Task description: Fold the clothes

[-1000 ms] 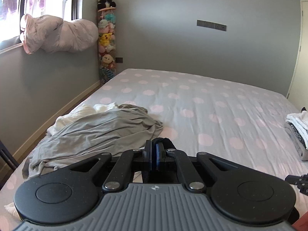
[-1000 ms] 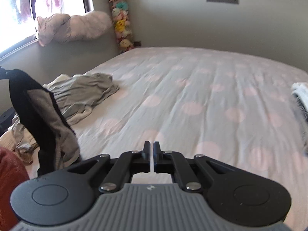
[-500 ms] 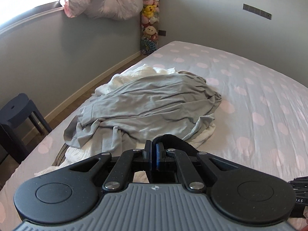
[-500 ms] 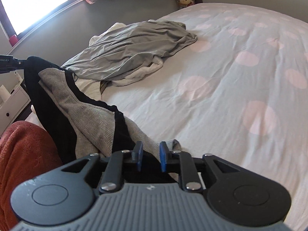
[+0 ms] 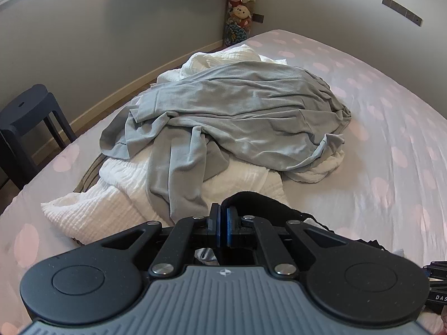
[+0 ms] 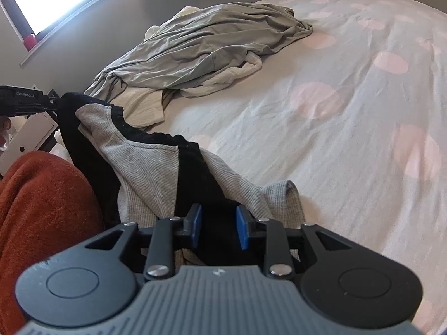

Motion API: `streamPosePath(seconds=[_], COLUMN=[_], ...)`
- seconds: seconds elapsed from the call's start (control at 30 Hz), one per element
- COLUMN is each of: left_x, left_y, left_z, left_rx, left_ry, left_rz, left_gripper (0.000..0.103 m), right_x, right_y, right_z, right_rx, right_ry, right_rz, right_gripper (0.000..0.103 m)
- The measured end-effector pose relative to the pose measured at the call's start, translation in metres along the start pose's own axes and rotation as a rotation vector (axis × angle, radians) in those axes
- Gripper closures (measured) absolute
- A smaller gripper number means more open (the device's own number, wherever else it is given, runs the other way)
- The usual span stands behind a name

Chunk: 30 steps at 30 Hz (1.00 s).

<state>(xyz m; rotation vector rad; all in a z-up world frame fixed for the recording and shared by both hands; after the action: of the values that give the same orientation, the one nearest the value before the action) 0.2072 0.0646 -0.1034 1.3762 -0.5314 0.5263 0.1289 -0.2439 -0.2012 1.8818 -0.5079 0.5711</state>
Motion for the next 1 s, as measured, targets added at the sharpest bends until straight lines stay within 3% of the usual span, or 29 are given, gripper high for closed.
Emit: streamPosePath(seconds=[0.13,0.3,0.4,0.43,0.67,1.0], left_x=[-0.002,-0.002,-0.002,-0.002,0.006,0.026], left_y=[0.0,0.0,0.001,0.002,0.015,0.066], left_z=[-0.002,-0.002,0.0,0.001,0.016,0.089], left_rx=[0.0,0.0,0.0,0.001,-0.015,-0.136], left_ry=[0.009,0.011,0.009,0.007,-0.016,-0.159], left_rz=[-0.004,-0.005,-0.004,-0.004,0.023,0.138], left_gripper=[0.101,0.101,0.1,0.1,0.101,0.1], right_x=[0.008,-0.005,-0.014,-0.016,-0.009,0.005], right_y=[0.007,-0.007,-0.006,-0.003,0.052,0.167], right_z=[0.01,0.012,0.008,0.008,0.004,0.014], right_rx=[-0.021,-0.009,-0.015,-0.026,-0.091,-0.376], right_ry=[-0.023,-0.017,-0.006,-0.001,0.032,0.093], right_rz=[0.026,-0.03,-0.024,-0.01,0.144,0.413], right_gripper=[0.067,0.068,0.084,0.093,0.098,0.1])
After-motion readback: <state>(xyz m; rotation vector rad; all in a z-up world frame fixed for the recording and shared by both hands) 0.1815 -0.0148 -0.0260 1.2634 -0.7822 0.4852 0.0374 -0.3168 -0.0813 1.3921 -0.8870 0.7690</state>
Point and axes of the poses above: each gripper's, at about its wrist camera, not at the fingertips, and y roughly against the way its jaws point, z to its right, x to its top, the point moved 6 cm from there along -y, roughly the way its jaws point, and after that the axes turned 3 degrees about -x, right-handed, at the moved point
